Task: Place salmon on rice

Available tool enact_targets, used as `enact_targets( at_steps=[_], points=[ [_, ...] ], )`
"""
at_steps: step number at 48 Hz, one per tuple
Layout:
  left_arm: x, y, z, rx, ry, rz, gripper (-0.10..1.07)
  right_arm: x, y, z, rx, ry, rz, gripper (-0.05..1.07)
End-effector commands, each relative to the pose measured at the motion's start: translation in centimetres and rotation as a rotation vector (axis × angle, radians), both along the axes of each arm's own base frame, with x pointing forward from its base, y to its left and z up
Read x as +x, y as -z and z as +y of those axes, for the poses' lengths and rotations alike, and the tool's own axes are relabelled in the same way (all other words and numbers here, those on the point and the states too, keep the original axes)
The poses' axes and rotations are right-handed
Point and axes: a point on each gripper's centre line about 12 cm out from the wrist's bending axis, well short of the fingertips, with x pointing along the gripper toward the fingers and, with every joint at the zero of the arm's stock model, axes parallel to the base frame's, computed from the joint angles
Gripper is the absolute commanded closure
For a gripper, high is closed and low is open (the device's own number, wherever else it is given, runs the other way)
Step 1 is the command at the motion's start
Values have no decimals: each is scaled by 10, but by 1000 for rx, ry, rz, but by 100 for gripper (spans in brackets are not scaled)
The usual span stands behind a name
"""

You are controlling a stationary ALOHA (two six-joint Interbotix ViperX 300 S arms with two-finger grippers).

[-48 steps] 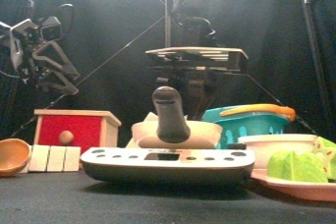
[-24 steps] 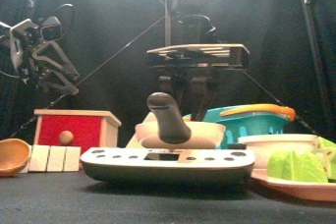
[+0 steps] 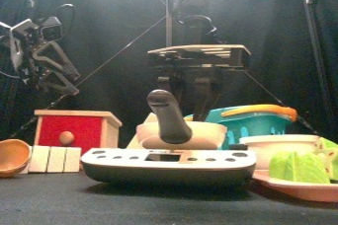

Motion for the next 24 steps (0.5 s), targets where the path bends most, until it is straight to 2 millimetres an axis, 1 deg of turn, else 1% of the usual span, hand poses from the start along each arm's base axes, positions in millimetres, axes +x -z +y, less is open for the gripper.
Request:
enact_targets(
  at_steps=[1,12,24],
  points=[
    [2,-4,2,6,-3,-11,11,2,-17,2,-8,-12,-41,25],
    [0,-1,1,4,-4,-2,11,2,-26,8,-27,-42,-64,25],
    [0,-1,1,1,-6,-2,11,-1,-36,25,-31,-85,-87,25]
  ],
)
